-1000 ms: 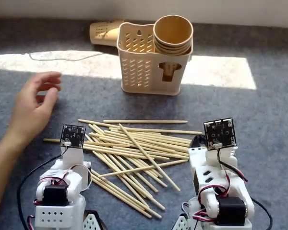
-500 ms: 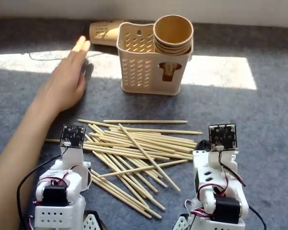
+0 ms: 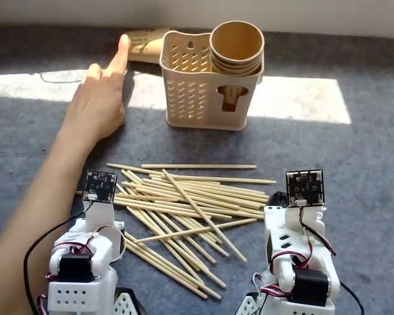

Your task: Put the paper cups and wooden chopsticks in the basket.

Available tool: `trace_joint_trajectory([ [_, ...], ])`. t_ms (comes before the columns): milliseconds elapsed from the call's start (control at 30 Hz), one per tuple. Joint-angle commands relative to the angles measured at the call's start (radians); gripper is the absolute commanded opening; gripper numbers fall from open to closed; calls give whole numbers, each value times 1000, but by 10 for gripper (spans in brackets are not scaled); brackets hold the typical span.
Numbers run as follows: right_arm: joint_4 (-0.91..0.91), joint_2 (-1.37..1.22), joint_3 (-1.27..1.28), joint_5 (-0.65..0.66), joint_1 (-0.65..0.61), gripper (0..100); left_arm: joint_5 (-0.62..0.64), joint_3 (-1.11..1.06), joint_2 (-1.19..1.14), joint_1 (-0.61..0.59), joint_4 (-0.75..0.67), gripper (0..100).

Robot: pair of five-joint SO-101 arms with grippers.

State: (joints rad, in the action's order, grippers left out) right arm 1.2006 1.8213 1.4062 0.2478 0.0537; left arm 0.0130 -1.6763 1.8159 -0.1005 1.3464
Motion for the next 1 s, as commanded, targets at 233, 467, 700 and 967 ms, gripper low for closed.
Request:
trace_joint_trajectory([
  [233, -28, -1, 4, -8, 4, 4, -2, -19, -1, 16, 6, 35],
  [467, -28, -1, 4, -8, 7, 4, -2, -19, -1, 16, 6, 35],
  [700, -28, 2, 4, -8, 4, 4, -2, -19, -1, 16, 6, 35],
  [967, -33, 7, 4, -8, 2, 4, -2, -19, -1, 16, 6, 35],
])
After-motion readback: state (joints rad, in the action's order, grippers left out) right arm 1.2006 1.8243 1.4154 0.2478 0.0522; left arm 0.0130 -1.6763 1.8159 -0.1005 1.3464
